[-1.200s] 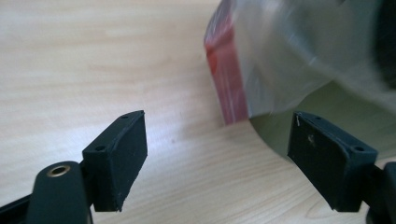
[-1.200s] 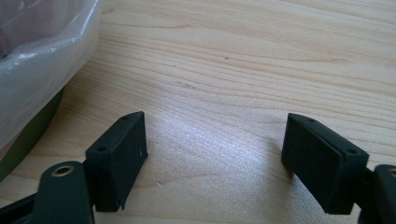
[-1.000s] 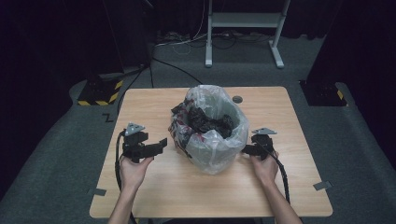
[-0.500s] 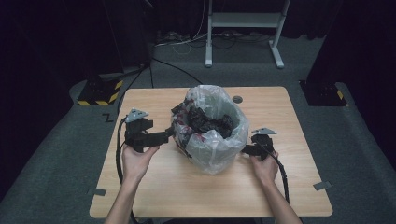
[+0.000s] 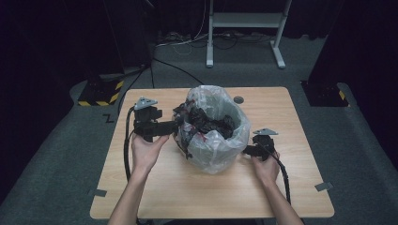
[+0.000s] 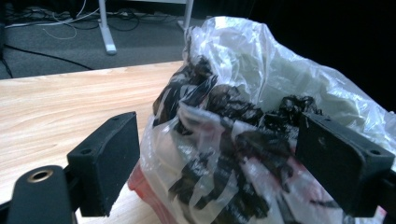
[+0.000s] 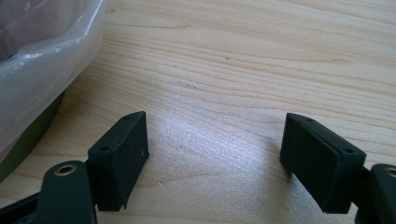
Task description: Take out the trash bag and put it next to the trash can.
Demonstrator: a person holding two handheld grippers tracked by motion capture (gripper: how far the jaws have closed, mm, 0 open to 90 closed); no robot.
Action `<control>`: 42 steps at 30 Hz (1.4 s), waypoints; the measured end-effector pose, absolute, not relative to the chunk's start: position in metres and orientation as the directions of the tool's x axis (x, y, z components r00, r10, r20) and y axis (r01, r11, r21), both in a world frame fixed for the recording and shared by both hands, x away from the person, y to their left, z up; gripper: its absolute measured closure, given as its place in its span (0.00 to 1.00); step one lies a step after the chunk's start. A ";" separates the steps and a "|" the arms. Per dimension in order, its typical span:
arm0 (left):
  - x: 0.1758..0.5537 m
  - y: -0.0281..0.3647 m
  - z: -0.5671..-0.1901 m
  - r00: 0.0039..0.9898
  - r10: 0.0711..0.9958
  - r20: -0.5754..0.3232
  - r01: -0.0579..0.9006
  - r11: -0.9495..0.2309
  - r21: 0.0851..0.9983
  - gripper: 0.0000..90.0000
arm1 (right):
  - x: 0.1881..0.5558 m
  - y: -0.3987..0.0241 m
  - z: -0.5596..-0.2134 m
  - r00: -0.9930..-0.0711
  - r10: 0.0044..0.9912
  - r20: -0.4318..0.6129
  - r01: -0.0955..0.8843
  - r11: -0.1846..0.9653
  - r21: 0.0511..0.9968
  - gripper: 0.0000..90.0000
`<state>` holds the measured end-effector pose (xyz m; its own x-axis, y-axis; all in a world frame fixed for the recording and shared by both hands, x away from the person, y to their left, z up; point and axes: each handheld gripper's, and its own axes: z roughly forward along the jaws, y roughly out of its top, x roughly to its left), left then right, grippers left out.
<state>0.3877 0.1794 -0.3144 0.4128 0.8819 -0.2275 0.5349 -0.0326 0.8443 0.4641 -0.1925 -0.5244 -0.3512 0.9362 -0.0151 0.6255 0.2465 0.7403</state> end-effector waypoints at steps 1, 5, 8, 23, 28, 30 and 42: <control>0.389 0.178 -0.314 0.413 0.883 -0.224 0.538 -0.038 0.842 0.15 | 0.464 -0.192 -0.524 -0.350 0.937 -0.013 0.627 0.245 0.739 0.26; 0.395 0.172 -0.312 0.409 0.886 -0.219 0.546 -0.045 0.837 0.16 | 0.464 -0.192 -0.524 -0.351 0.936 -0.013 0.627 0.245 0.739 0.26; 0.403 0.169 -0.312 0.407 0.884 -0.231 0.558 -0.041 0.829 0.16 | 0.464 -0.192 -0.524 -0.351 0.936 -0.014 0.626 0.246 0.740 0.26; 0.415 0.151 -0.325 0.382 0.923 -0.051 0.569 -0.192 0.800 0.27 | 0.465 -0.190 -0.524 -0.373 0.928 -0.011 0.622 0.259 0.739 0.26; 0.418 0.144 -0.330 0.381 0.924 0.033 0.544 -0.253 0.800 0.47 | 0.467 -0.187 -0.524 -0.411 0.912 -0.013 0.612 0.287 0.737 0.25; 0.419 0.142 -0.331 0.388 0.920 0.048 0.541 -0.269 0.797 0.59 | 0.467 -0.189 -0.522 -0.421 0.907 -0.007 0.620 0.294 0.727 0.33; 0.417 0.143 -0.326 0.445 0.891 0.088 0.505 -0.331 0.797 0.97 | 0.466 -0.227 -0.430 -0.456 0.884 0.102 0.591 0.215 0.778 0.46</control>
